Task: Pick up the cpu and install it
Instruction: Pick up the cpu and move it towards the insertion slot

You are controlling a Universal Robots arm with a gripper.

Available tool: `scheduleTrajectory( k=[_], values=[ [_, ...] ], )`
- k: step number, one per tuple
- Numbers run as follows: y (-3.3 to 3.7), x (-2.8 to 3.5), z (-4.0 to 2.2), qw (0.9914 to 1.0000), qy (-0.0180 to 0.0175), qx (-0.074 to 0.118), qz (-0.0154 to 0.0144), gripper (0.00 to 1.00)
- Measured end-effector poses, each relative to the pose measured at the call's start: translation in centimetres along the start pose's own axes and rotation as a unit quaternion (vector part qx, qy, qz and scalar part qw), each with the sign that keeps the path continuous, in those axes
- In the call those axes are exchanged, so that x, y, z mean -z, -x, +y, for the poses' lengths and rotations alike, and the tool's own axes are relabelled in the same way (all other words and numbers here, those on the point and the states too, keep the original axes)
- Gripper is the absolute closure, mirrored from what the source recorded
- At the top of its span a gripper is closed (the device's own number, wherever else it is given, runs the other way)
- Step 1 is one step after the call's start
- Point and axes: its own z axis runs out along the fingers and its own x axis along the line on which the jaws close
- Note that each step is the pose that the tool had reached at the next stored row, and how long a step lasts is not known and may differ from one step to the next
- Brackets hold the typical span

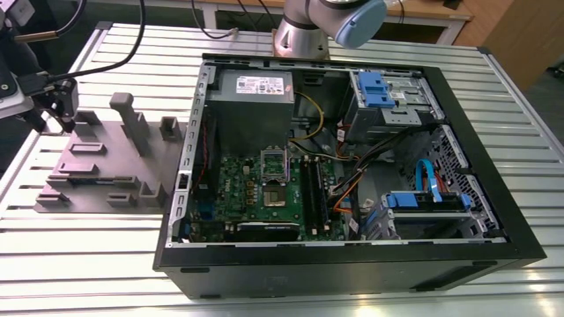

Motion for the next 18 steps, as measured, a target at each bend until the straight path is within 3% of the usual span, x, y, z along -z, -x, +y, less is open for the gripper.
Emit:
scheduleTrajectory(
  k=[18],
  values=[
    [-0.01, 0.6, 0.04, 1.0, -0.0005, 0.0, 0.0, 0.53]
  ],
)
